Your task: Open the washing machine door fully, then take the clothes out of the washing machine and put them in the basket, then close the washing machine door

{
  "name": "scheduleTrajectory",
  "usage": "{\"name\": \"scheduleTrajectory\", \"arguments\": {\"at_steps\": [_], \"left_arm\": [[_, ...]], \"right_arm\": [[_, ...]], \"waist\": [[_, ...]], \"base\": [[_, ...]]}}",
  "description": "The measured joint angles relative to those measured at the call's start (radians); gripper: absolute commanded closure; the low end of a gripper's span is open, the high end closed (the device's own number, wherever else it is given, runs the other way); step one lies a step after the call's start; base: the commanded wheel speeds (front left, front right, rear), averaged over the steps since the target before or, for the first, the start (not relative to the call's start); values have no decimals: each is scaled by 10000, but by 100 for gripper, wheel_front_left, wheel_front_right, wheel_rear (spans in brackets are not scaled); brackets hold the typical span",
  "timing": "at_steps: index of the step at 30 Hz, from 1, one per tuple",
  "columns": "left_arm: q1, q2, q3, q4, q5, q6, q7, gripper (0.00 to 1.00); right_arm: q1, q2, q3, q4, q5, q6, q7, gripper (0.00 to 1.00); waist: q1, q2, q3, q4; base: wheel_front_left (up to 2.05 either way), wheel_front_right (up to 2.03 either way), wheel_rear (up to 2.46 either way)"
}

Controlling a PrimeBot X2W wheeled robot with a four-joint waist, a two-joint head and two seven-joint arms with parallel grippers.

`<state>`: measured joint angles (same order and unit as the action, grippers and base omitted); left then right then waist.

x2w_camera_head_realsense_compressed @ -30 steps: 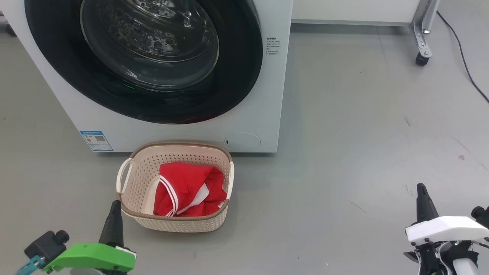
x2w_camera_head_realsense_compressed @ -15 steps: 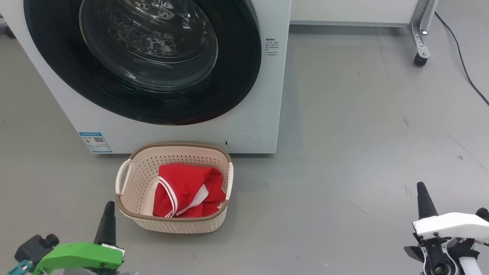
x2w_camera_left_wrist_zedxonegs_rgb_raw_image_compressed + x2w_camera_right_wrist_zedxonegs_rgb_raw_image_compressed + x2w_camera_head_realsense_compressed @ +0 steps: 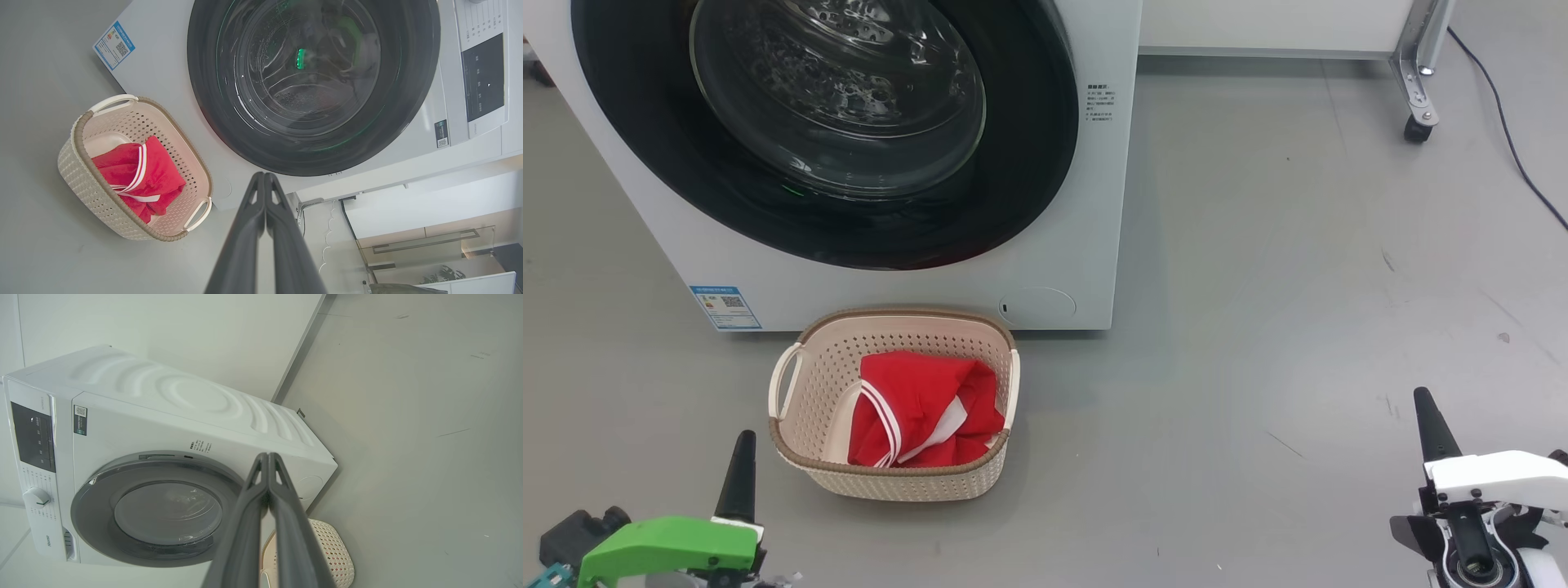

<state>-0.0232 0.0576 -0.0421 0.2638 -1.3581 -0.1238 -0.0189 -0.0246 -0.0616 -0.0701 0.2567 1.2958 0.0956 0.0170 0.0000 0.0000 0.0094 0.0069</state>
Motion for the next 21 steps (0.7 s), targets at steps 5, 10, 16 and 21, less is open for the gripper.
{"name": "scheduleTrajectory", "arguments": {"at_steps": [5,10,16,21], "left_arm": [[-81,25,96,17,-577,0,121,100],[-93,50,190,23,-1154,0,280,100],[-174,84,360,36,-1816,0,456,100],[-198,117,458,44,-2483,0,635,100]], "right_arm": [[-102,17,-128,36,593,46,190,100],[-128,67,-244,84,1175,88,368,100],[-236,140,-393,111,1871,169,575,100],[-295,186,-533,150,2571,178,763,100]], "waist": [[0,0,-13,-14],[0,0,-26,-28],[0,0,-42,-45],[0,0,-57,-61]], "base": [[0,0,0],[0,0,0],[0,0,0],[0,0,0]]}}
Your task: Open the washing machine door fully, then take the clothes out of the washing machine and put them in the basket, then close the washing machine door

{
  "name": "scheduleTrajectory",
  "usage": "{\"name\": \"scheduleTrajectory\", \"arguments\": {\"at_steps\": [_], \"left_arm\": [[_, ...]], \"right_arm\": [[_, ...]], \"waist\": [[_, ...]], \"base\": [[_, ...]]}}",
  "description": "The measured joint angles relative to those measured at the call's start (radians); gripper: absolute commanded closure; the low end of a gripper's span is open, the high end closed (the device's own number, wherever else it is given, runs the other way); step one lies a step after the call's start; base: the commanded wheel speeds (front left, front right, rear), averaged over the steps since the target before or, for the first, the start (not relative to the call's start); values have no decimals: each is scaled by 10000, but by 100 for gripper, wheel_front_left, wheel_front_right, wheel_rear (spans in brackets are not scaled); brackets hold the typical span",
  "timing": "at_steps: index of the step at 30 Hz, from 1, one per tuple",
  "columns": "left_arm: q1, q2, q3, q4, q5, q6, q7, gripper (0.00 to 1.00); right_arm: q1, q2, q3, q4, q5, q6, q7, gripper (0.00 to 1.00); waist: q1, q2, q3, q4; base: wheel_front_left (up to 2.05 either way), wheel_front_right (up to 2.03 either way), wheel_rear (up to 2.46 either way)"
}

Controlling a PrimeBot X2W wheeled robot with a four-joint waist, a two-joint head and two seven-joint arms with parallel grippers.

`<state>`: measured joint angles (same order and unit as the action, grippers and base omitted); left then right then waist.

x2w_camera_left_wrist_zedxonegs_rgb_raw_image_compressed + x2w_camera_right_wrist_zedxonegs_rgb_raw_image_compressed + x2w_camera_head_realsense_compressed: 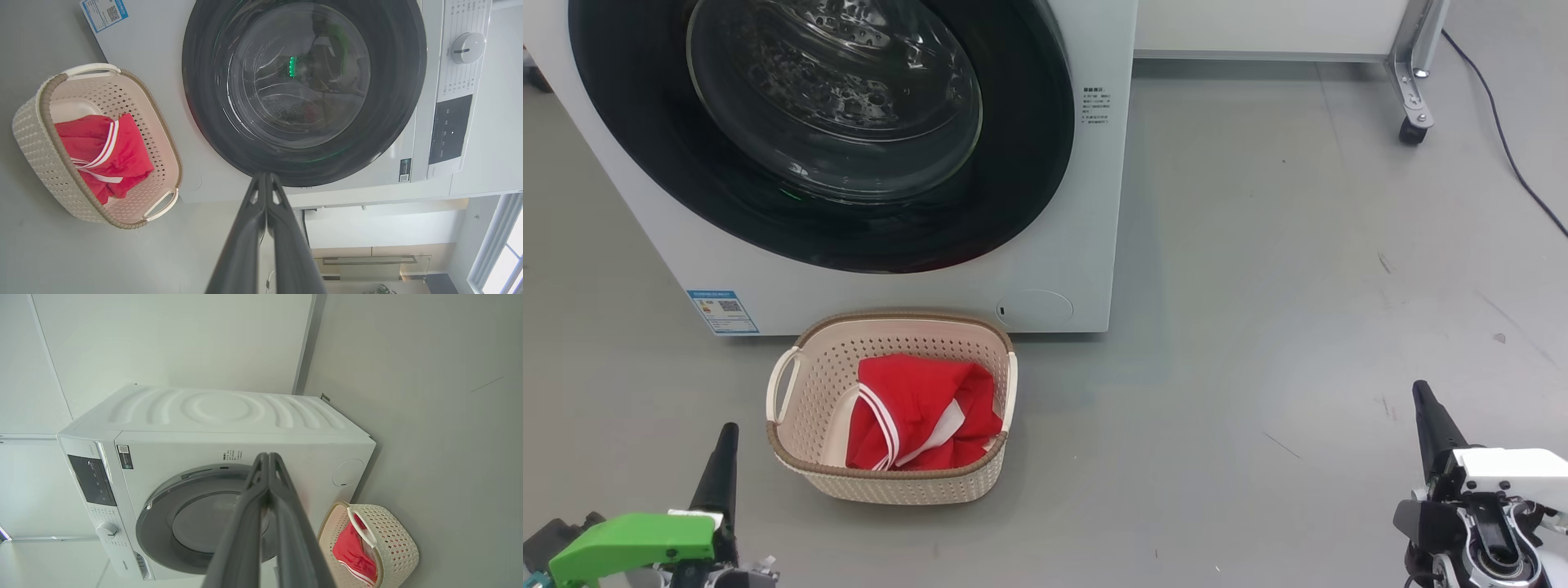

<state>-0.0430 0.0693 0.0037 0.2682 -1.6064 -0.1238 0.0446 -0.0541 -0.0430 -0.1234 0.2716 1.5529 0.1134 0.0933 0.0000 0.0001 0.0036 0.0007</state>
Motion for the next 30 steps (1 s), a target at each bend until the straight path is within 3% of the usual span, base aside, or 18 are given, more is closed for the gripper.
{"name": "scheduleTrajectory", "arguments": {"at_steps": [5,30], "left_arm": [[-28,19,102,12,-481,0,157,100],[-88,23,140,79,-481,-2,159,100]], "right_arm": [[-19,38,-90,31,481,82,128,100],[-44,38,-105,36,483,82,157,100]], "waist": [[0,0,-9,-10],[0,0,-9,-9]], "base": [[0,0,0],[0,0,0]]}}
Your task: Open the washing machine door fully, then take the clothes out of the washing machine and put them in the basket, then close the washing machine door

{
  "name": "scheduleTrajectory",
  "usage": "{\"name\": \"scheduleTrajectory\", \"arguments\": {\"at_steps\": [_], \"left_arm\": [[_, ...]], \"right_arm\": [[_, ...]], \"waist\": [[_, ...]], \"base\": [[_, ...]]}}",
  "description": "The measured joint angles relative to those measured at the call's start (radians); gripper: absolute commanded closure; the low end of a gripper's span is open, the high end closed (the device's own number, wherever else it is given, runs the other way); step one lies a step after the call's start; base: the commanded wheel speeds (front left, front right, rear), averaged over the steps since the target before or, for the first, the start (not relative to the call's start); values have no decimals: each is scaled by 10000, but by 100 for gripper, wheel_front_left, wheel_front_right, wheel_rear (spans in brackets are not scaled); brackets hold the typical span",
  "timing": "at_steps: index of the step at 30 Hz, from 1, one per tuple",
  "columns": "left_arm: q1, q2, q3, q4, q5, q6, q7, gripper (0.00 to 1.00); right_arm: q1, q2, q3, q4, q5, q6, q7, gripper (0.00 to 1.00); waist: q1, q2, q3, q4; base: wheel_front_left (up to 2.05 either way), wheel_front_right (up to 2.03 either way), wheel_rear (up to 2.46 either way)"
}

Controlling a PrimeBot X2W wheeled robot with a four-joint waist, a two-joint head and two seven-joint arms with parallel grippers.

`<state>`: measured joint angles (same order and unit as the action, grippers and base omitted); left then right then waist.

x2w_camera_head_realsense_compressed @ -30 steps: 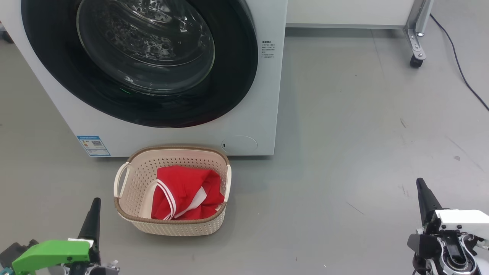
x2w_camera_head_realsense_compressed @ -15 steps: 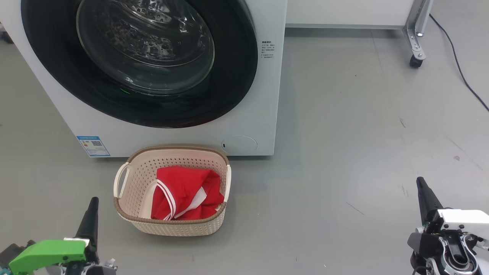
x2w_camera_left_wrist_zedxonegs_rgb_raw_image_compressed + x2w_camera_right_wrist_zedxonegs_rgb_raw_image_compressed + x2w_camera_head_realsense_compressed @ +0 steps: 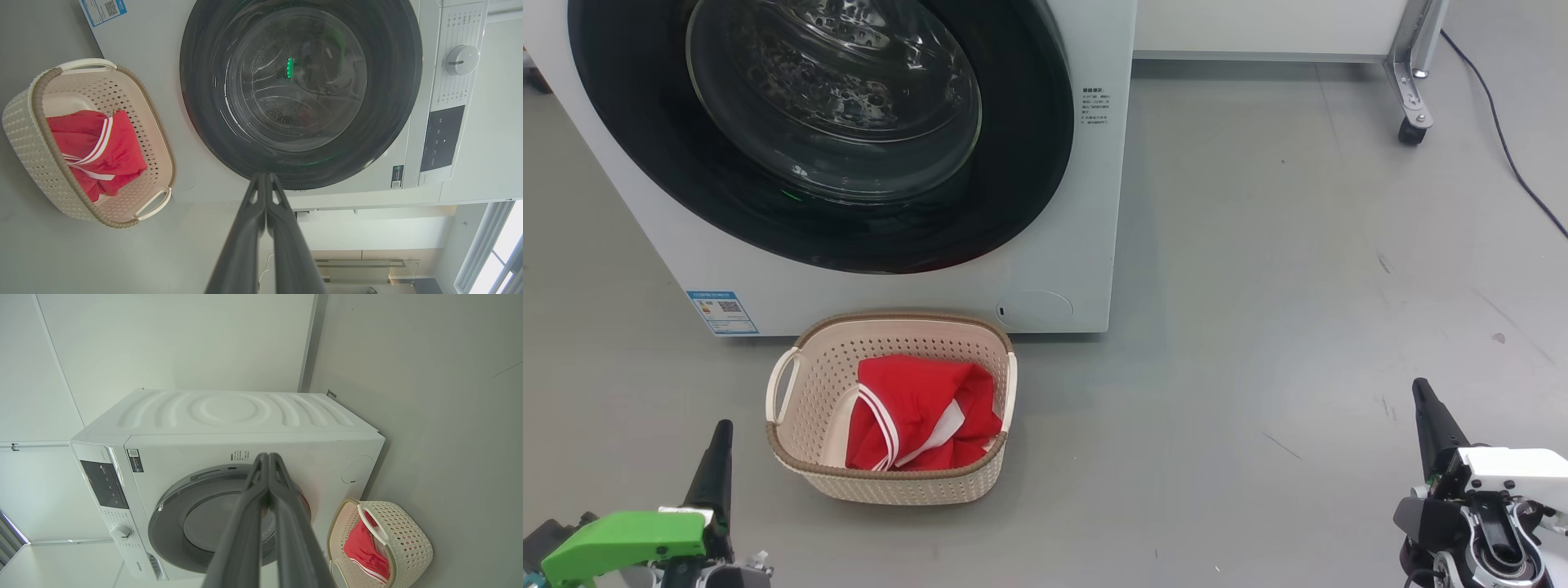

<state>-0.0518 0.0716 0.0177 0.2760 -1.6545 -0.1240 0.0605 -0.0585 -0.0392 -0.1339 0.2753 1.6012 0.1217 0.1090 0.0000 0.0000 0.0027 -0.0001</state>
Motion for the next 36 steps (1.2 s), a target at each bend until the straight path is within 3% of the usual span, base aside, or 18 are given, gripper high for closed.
{"name": "scheduleTrajectory", "arguments": {"at_steps": [36], "left_arm": [[-12,0,31,23,0,0,2,100]], "right_arm": [[0,0,-2,-2,0,0,0,100]], "waist": [[0,0,0,1]], "base": [[0,0,0]]}}
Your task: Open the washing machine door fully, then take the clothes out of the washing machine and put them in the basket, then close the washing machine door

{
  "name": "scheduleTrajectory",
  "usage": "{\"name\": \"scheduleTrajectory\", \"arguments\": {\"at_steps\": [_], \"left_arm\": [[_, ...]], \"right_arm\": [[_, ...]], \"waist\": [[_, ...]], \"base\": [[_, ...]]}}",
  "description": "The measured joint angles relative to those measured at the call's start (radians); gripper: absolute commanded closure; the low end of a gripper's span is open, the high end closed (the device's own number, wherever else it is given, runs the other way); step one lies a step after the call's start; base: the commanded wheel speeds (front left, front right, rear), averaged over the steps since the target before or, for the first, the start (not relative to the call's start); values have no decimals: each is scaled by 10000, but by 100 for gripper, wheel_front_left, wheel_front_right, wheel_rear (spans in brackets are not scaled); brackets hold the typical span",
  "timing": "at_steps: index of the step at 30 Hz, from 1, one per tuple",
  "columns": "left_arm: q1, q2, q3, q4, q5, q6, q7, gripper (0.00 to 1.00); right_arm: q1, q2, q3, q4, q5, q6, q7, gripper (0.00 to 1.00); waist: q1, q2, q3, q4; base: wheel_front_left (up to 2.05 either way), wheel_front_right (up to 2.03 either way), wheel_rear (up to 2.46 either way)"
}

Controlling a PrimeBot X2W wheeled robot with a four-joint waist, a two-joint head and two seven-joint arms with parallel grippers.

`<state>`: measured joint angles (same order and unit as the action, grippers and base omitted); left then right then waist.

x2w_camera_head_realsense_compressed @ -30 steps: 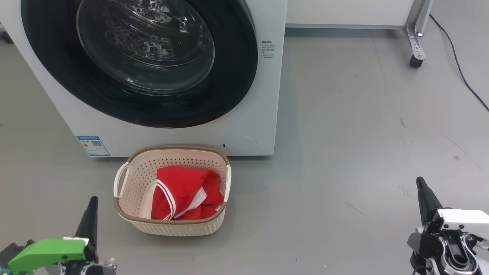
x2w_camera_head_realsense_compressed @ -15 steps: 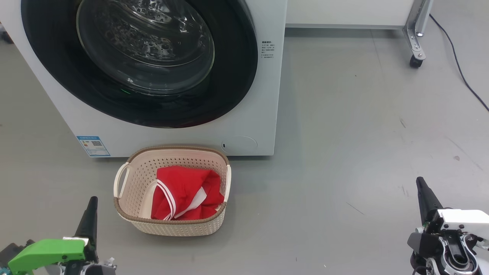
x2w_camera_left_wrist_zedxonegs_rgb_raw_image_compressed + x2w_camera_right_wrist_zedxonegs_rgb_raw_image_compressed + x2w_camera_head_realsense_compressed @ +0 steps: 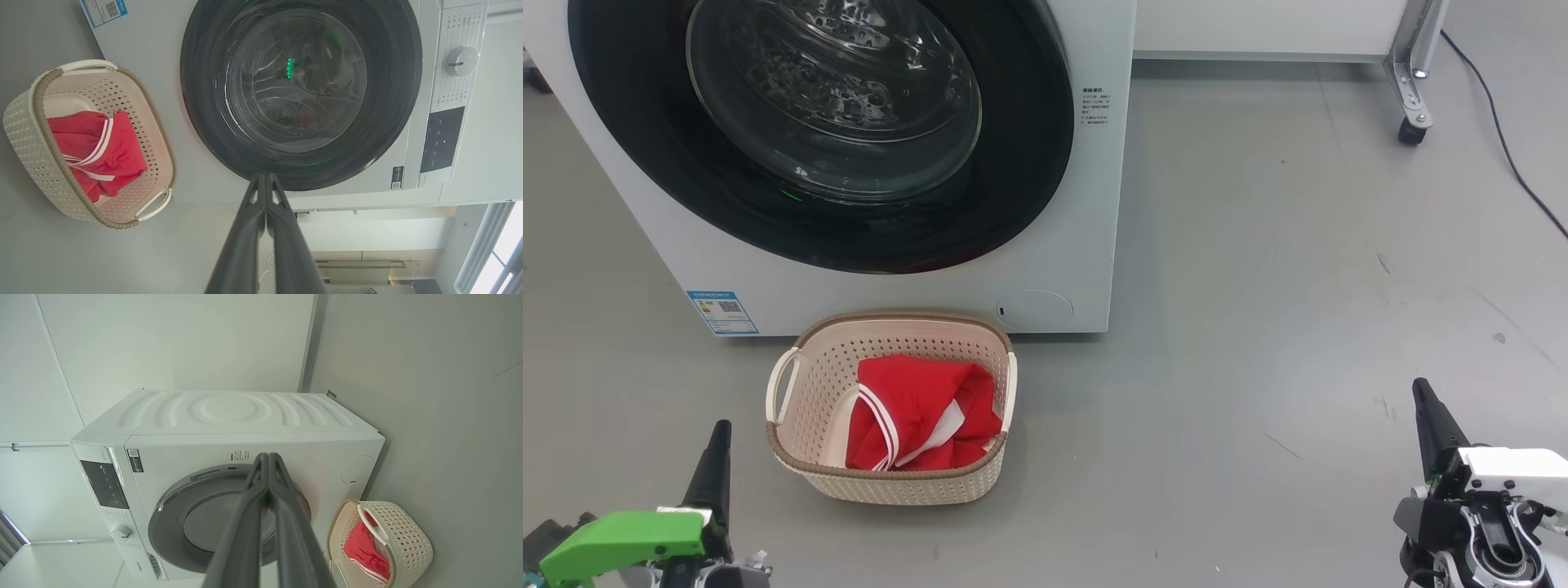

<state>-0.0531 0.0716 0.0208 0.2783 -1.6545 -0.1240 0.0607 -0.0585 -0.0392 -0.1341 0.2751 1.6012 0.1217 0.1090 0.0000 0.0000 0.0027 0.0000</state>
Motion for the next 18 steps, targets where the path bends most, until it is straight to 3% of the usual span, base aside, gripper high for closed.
{"name": "scheduleTrajectory", "arguments": {"at_steps": [18], "left_arm": [[-5,0,25,0,0,0,12,100]], "right_arm": [[0,0,0,0,0,0,0,100]], "waist": [[0,0,0,0]], "base": [[0,0,0]]}}
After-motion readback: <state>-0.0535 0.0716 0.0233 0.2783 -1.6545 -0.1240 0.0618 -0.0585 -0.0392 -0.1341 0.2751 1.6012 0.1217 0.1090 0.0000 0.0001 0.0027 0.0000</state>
